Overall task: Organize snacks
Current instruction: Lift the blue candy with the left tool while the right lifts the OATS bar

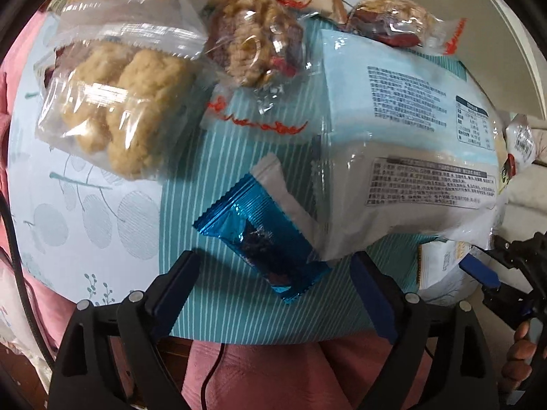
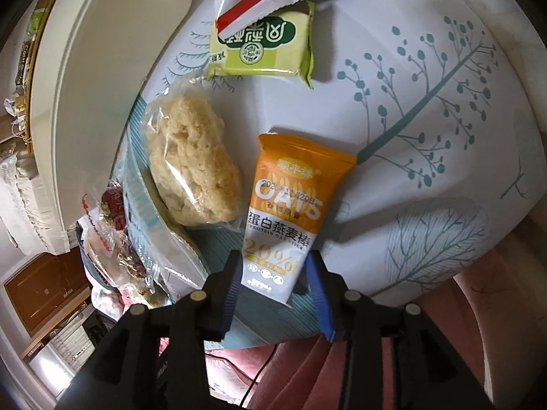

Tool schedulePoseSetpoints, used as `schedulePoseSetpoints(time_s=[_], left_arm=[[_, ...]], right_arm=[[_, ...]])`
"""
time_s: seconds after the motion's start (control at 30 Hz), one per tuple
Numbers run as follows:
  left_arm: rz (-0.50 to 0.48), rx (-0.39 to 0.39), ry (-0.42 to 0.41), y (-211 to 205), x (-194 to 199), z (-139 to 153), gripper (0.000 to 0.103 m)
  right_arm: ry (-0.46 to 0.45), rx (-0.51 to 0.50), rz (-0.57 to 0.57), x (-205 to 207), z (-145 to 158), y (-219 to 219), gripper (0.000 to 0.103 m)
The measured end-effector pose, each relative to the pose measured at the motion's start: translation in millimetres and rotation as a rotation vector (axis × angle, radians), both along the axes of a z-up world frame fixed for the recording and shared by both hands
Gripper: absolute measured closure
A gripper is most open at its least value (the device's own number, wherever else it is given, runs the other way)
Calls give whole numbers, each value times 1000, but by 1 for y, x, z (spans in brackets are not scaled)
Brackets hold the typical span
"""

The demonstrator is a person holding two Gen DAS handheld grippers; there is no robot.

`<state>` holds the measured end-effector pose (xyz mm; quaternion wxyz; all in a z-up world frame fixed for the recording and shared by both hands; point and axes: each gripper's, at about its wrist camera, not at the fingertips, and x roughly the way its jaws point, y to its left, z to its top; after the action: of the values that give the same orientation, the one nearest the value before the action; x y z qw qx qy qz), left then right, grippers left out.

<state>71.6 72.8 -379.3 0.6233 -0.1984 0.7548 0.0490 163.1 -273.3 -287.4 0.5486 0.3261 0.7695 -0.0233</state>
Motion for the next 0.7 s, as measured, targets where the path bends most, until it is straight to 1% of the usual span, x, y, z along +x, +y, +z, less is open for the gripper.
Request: schedulePoseSetpoints(time_s=[0.17,0.23,0.33,0.37,0.4,0.43,0.53,0.63,0.67,0.7], left_arm=[[-21,53,1,-18,7,-5,14],[-27,75,9,-30,30,-1,14],[-36,111,19,-47,42,-6,14],[-39,121,24,-60,50,-7,14],[-42,133,29,-62,50,-8,15],[-42,141,32,-80,60,-6,16],[-32,158,37,-89,62,-11,20],[-8,163,29,-84,65,-1,28],[-3,166,24,-83,65,0,34],[3,171,11,-83,64,2,43]], right_arm=[[29,-9,4,5,-7,9,63],[35,-17,-1,8,-8,7,63],[49,-27,2,13,-11,6,60],[54,-28,7,15,-12,7,60],[59,-28,14,17,-13,8,60],[64,-29,22,19,-14,8,60],[82,-39,49,24,-17,10,60],[91,-62,82,29,-17,15,60],[93,-71,96,32,-16,23,60],[93,-77,111,33,-15,26,60]])
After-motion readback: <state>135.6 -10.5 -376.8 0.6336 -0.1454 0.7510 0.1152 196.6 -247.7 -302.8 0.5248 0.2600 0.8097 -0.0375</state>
